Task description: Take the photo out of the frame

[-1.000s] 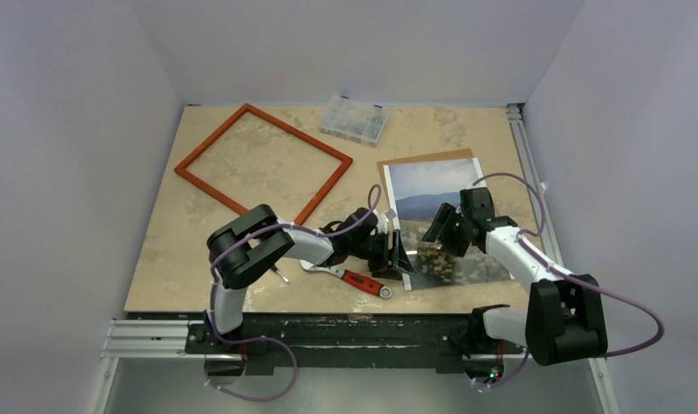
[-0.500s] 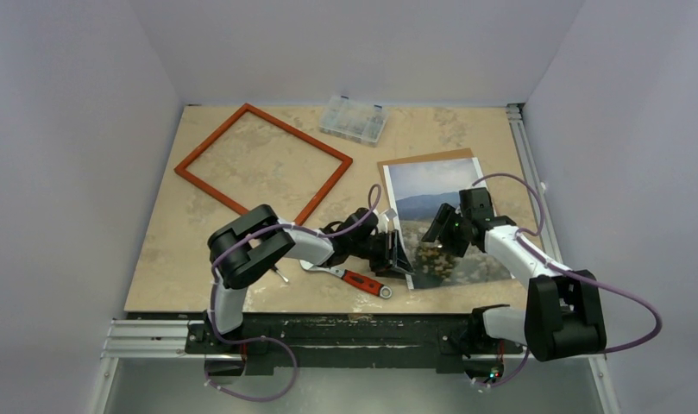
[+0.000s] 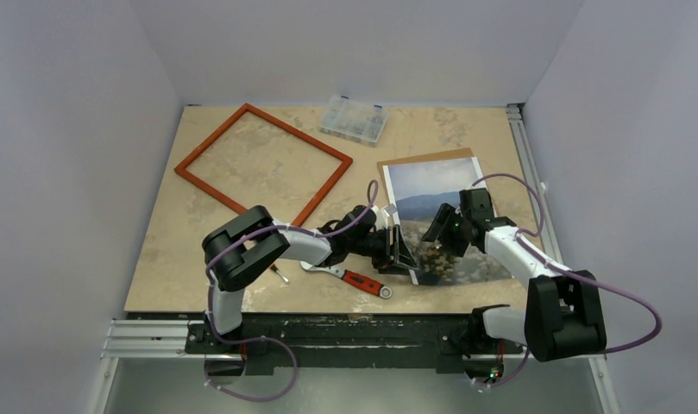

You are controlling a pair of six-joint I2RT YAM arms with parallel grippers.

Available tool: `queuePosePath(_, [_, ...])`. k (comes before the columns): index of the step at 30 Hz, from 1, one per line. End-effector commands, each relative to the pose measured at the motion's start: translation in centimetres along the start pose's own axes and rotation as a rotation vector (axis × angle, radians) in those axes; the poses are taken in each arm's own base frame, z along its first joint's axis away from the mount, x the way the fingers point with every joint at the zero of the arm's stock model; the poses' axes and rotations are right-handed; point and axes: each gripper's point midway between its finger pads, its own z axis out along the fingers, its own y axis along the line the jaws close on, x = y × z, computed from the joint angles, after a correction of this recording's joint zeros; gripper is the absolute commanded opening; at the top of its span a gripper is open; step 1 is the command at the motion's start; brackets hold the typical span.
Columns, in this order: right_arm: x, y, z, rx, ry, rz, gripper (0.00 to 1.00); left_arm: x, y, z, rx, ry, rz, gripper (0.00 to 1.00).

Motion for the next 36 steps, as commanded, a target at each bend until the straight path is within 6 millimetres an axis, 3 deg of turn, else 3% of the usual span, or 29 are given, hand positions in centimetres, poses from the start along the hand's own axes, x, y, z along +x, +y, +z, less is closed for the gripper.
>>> queuePosePath(1, [0.6, -0.3, 0.0, 0.004, 0.009, -0.025, 0.58, -0.6, -3.8, -0.4, 0.074, -0.006, 0.049, 0.41])
queuePosePath(6, [0.3, -0.1, -0.9, 0.014, -0.005, -0.041, 0.58, -0.2, -2.5, -0.3, 0.004, 0.02, 0.028, 0.25])
queuePosePath(13, [-0.2, 0.1, -2.8, 0.063, -0.049, -0.078, 0.72, -0.2, -1.4, -0.5, -0.044, 0.038, 0.008, 0.1])
queuePosePath(21, [1.9, -0.8, -6.1, 0.12, -0.066, 0.062, 0.71, -0.1, -1.1, -0.9, -0.06, 0.061, -0.006, 0.0])
queuePosePath(26, [4.3, -2.5, -7.3, 0.147, -0.033, 0.089, 0.72, 0.0, -1.5, -1.1, -0.059, 0.07, -0.008, 0.0])
queuePosePath(27, [4.6, -2.8, -7.3, 0.153, -0.029, 0.086, 0.73, 0.0, -1.4, -1.2, -0.068, 0.068, -0.007, 0.01])
queuePosePath(29, [4.9, -3.1, -7.0, 0.162, -0.018, 0.075, 0.74, 0.0, -0.9, -1.4, -0.094, 0.058, 0.003, 0.19])
queuePosePath(32, [5.0, -2.4, -6.3, 0.119, 0.0, 0.07, 0.74, -0.1, -0.6, -1.2, -0.095, 0.06, 0.018, 0.33])
queuePosePath(36, [3.4, -2.0, -5.4, 0.101, -0.073, 0.074, 0.61, -0.3, -0.2, -0.8, -0.083, 0.041, 0.012, 0.46])
